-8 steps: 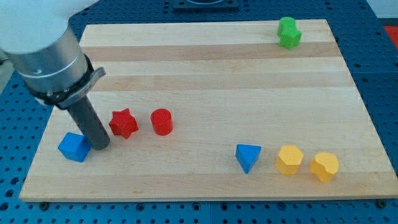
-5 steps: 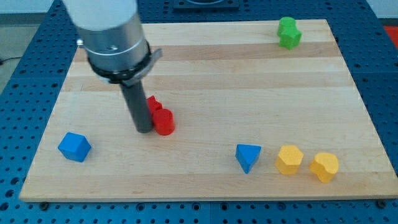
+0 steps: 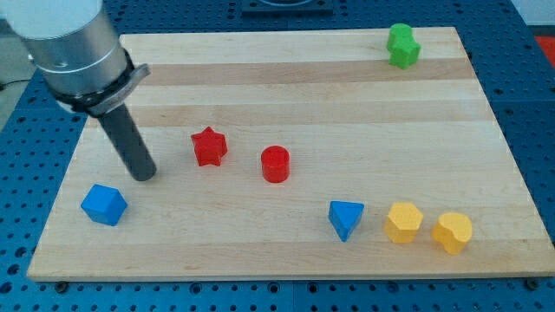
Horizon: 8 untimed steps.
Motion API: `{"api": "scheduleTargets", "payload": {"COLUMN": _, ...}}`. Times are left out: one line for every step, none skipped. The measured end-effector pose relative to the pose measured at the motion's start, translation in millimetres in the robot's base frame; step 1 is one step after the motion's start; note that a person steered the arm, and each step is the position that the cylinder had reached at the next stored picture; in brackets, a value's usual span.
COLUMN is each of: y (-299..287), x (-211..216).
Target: Make the red star slightly diagonal to the red circle
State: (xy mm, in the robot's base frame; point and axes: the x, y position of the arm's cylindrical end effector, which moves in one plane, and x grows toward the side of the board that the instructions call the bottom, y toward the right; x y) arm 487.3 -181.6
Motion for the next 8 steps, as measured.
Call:
{"api": "scheduleTargets", "payload": {"y": 52, "x": -17}}
{"api": "scheduleTargets", "payload": {"y": 95, "x": -49}}
{"api": "scheduleTargets", "payload": {"y": 102, "x": -37}}
{"api": "scheduleTargets", "payload": {"y": 100, "x": 1}}
{"api": "scheduleTargets", "payload": {"y": 102, "x": 47}}
{"api": "scheduleTargets", "payload": {"y": 149, "x": 59}}
{"api": "scheduleTargets", "payload": {"y": 158, "x": 20}}
{"api": "scheduleTargets", "payload": {"y": 141, "x": -32}}
